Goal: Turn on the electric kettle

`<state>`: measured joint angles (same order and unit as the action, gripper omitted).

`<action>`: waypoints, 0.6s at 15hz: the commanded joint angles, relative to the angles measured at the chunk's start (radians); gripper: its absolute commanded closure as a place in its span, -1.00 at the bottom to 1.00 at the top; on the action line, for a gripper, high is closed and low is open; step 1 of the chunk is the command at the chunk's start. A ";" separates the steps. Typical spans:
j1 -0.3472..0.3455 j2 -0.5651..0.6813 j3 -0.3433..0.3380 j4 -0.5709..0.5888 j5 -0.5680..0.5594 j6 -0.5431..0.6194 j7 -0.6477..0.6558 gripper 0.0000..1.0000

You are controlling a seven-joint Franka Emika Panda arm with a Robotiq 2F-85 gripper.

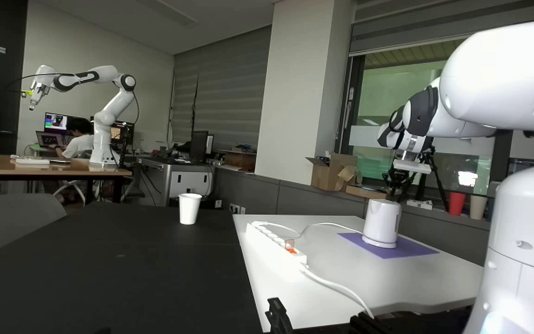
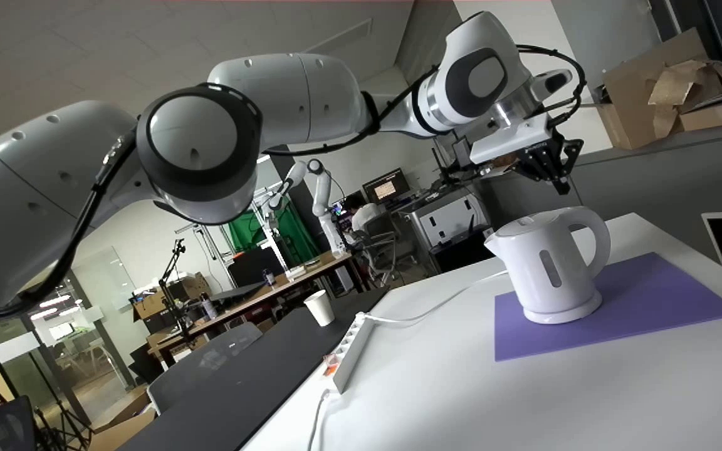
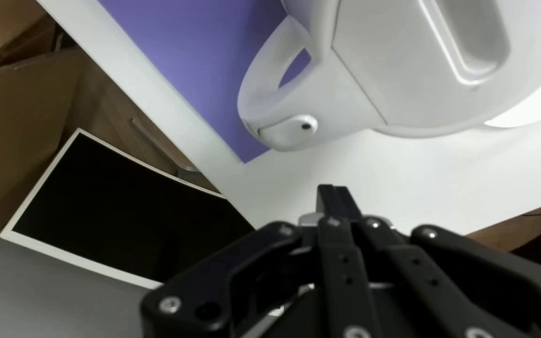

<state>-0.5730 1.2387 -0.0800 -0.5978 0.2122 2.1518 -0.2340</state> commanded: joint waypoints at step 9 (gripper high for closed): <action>0.062 -0.120 -0.123 0.037 -0.125 -0.195 0.023 -0.35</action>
<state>-0.5282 1.1406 -0.1697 -0.5772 0.1241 2.0222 -0.2333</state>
